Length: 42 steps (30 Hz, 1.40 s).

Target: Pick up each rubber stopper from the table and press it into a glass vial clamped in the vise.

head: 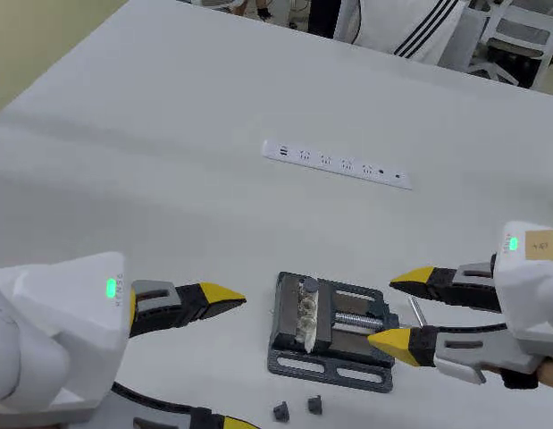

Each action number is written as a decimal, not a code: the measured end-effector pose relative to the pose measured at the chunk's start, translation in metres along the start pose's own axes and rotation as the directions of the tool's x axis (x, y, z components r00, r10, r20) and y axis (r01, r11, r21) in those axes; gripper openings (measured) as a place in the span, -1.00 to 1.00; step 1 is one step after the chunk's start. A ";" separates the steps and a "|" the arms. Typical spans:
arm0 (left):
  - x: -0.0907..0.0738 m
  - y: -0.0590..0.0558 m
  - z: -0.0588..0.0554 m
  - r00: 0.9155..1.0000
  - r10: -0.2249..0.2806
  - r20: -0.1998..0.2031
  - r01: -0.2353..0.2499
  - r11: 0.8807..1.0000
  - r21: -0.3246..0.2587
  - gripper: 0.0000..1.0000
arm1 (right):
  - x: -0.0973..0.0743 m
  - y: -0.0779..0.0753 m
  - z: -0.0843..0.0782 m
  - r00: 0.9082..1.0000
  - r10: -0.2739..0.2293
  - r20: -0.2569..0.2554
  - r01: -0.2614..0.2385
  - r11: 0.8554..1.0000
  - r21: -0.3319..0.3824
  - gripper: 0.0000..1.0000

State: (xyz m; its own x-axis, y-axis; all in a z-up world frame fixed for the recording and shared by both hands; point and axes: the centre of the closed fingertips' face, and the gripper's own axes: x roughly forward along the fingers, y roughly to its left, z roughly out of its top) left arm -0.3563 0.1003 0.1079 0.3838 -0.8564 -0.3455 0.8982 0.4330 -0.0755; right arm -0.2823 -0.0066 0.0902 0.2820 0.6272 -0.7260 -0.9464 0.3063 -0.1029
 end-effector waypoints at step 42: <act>0.058 0.004 -0.089 0.928 0.014 -0.373 -0.041 0.997 -0.067 -0.44 | -0.057 0.046 -0.055 0.988 -0.068 0.141 0.051 0.991 0.123 0.30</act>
State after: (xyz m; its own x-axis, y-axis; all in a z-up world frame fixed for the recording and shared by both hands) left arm -0.3493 0.0771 0.0042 0.2884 -0.6838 -0.6703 0.8652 0.4859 -0.1234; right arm -0.3507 -0.0676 0.0890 0.3654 0.6997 -0.6139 -0.9043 0.4234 -0.0556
